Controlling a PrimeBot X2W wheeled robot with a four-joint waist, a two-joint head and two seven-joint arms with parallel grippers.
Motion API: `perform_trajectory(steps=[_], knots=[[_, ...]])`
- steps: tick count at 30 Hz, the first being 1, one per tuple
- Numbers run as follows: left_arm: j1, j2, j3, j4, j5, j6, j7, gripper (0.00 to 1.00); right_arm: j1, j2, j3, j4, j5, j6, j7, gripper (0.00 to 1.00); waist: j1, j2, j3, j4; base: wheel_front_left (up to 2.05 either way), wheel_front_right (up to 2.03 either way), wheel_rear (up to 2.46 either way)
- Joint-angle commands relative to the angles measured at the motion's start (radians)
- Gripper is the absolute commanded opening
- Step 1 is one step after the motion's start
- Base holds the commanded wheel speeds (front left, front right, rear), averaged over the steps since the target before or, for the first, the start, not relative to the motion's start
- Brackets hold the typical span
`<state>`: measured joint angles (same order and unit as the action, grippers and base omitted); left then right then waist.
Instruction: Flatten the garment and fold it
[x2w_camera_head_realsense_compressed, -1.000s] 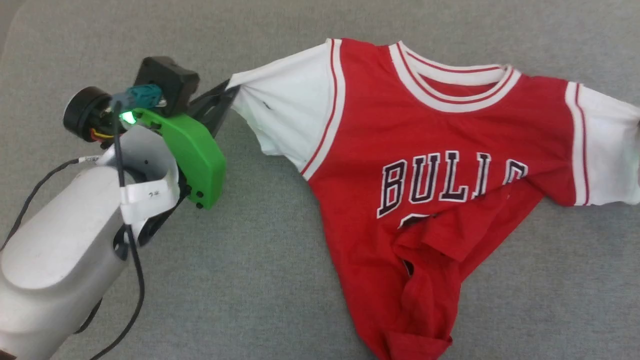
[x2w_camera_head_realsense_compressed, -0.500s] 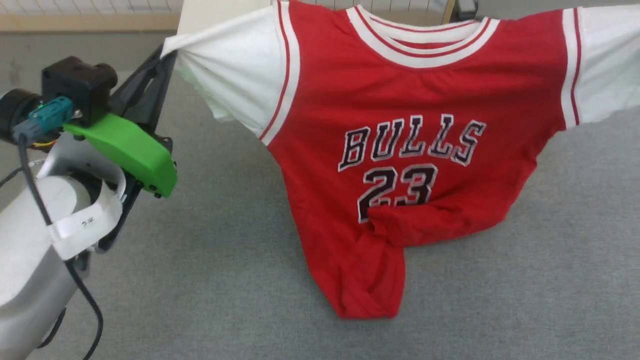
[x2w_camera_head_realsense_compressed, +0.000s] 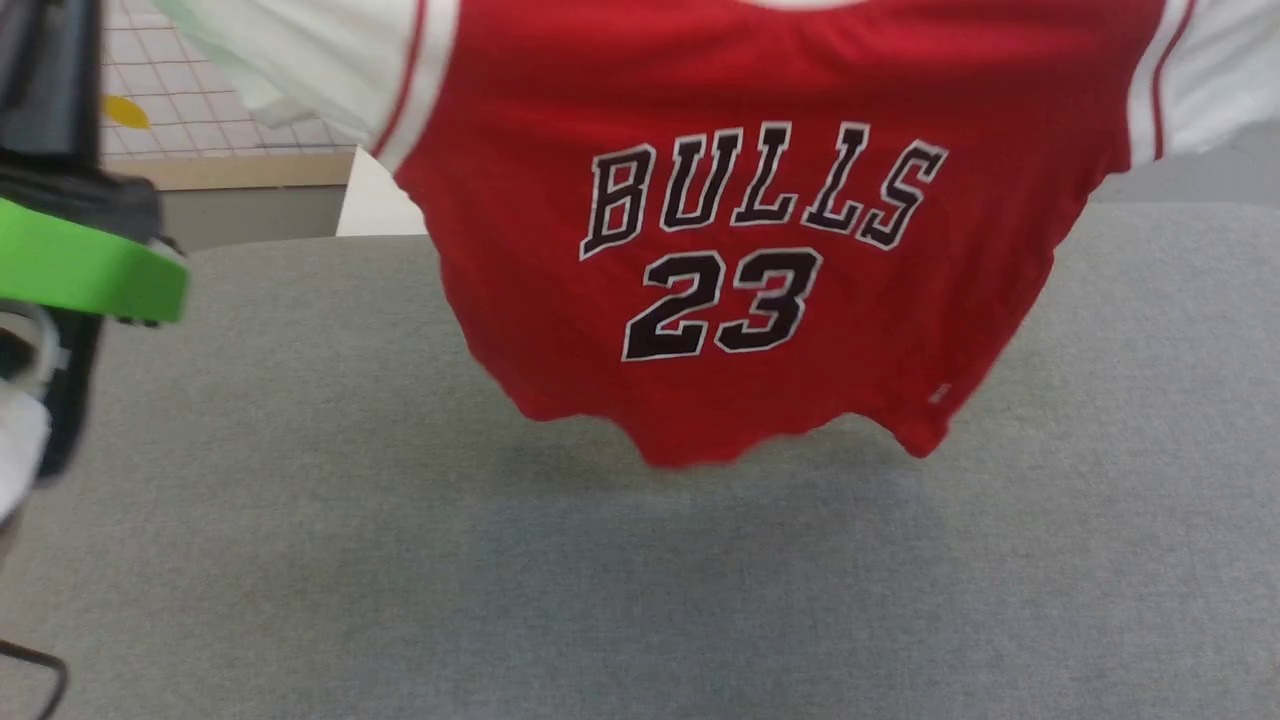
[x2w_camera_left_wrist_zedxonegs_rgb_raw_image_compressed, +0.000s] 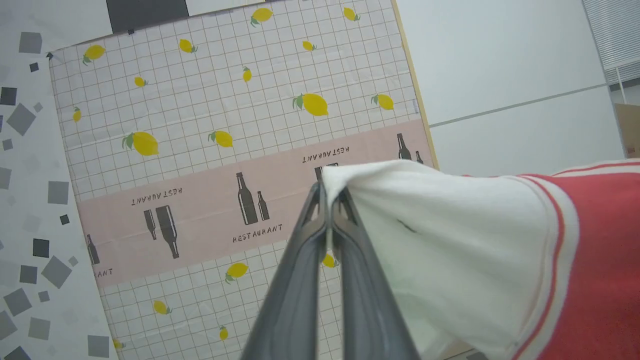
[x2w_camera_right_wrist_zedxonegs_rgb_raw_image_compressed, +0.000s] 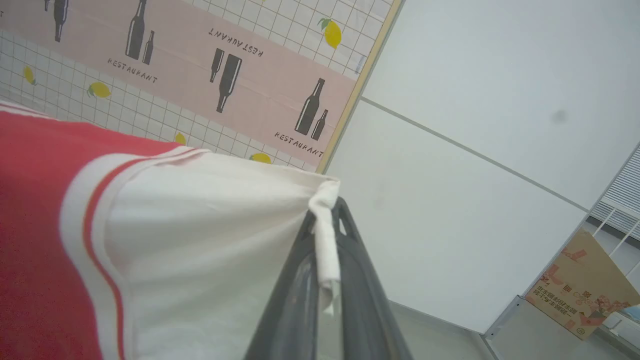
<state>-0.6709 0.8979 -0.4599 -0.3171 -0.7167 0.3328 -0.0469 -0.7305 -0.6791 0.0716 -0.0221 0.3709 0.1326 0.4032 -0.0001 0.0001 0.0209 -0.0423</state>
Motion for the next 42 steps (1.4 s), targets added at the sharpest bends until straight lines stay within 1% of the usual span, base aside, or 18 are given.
perform_trajectory(steps=[1, 5, 7, 11, 15, 19, 21, 23, 29, 32, 35, 40, 42], knots=[[-0.003, 0.016, 0.014, 0.0, -0.009, 0.003, -0.003, 0.0, -0.024, 0.0, -0.008, -0.007, 0.009, -0.002, 0.008, 0.0, 0.0001, -0.0001, 0.011, -0.005, 0.0, 0.0, 0.0], [-0.048, 0.035, 0.036, 0.005, -0.028, -0.016, 0.02, 0.0, -0.073, -0.005, -0.008, -0.016, 0.006, -0.002, 0.022, 0.0, 0.0001, -0.0001, 0.056, -0.011, 0.0, 0.0, 0.0], [-0.083, 0.038, 0.035, 0.024, -0.044, -0.038, 0.05, 0.0, -0.113, 0.0, -0.007, -0.009, 0.011, -0.002, 0.027, 0.0, 0.0001, -0.0001, 0.091, -0.014, 0.0, 0.0, 0.0], [-0.186, 0.032, 0.015, 0.094, -0.06, -0.096, 0.12, 0.0, -0.222, -0.001, 0.022, 0.037, 0.003, -0.002, 0.022, 0.0, 0.0001, -0.0001, 0.187, -0.023, 0.0, 0.0, 0.0], [-0.321, 0.004, -0.015, 0.194, -0.047, -0.156, 0.175, 0.0, -0.361, 0.007, 0.061, 0.124, -0.005, -0.002, -0.008, 0.0, 0.0001, -0.0001, 0.295, -0.034, 0.0, 0.0, 0.0], [-0.485, -0.058, -0.049, 0.325, -0.011, -0.212, 0.201, 0.0, -0.522, 0.02, 0.107, 0.249, -0.042, -0.002, -0.054, 0.0, 0.0001, -0.0001, 0.398, -0.04, 0.0, 0.0, 0.0], [-0.561, -0.096, -0.063, 0.393, 0.012, -0.234, 0.191, 0.0, -0.588, 0.022, 0.137, 0.312, -0.078, -0.002, -0.094, 0.0, 0.0001, -0.0001, 0.434, -0.04, 0.0, 0.0, 0.0], [-0.628, -0.136, -0.076, 0.458, 0.032, -0.251, 0.176, 0.0, -0.649, 0.041, 0.144, 0.383, -0.096, -0.002, -0.128, 0.0, 0.0001, -0.0001, 0.465, -0.039, 0.0, 0.0, 0.0], [-0.795, -0.228, -0.077, 0.637, 0.08, -0.273, 0.076, 0.0, -0.815, 0.1, 0.115, 0.559, -0.169, -0.002, -0.243, 0.0, 0.0001, -0.0001, 0.529, -0.028, 0.0, 0.0, 0.0], [-0.843, -0.253, -0.082, 0.707, 0.094, -0.292, 0.032, 0.0, -0.864, 0.12, 0.129, 0.618, -0.215, -0.002, -0.3, 0.0, 0.0001, -0.0001, 0.548, -0.022, 0.0, 0.0, 0.0], [-0.874, -0.271, -0.088, 0.765, 0.105, -0.311, -0.01, 0.0, -0.897, 0.149, 0.126, 0.683, -0.229, -0.002, -0.346, 0.0, 0.0001, -0.0001, 0.567, -0.014, 0.0, 0.0, 0.0], [-0.857, -0.296, -0.099, 0.84, 0.103, -0.328, -0.062, 0.0, -0.892, 0.194, 0.136, 0.761, -0.226, -0.002, -0.408, 0.0, 0.0001, -0.0001, 0.577, -0.001, 0.0, 0.0, 0.0], [-0.826, -0.306, -0.1, 0.864, 0.087, -0.343, -0.086, 0.0, -0.868, 0.212, 0.138, 0.786, -0.214, -0.002, -0.437, 0.0, 0.0001, -0.0001, 0.573, 0.004, 0.0, 0.0, 0.0]])
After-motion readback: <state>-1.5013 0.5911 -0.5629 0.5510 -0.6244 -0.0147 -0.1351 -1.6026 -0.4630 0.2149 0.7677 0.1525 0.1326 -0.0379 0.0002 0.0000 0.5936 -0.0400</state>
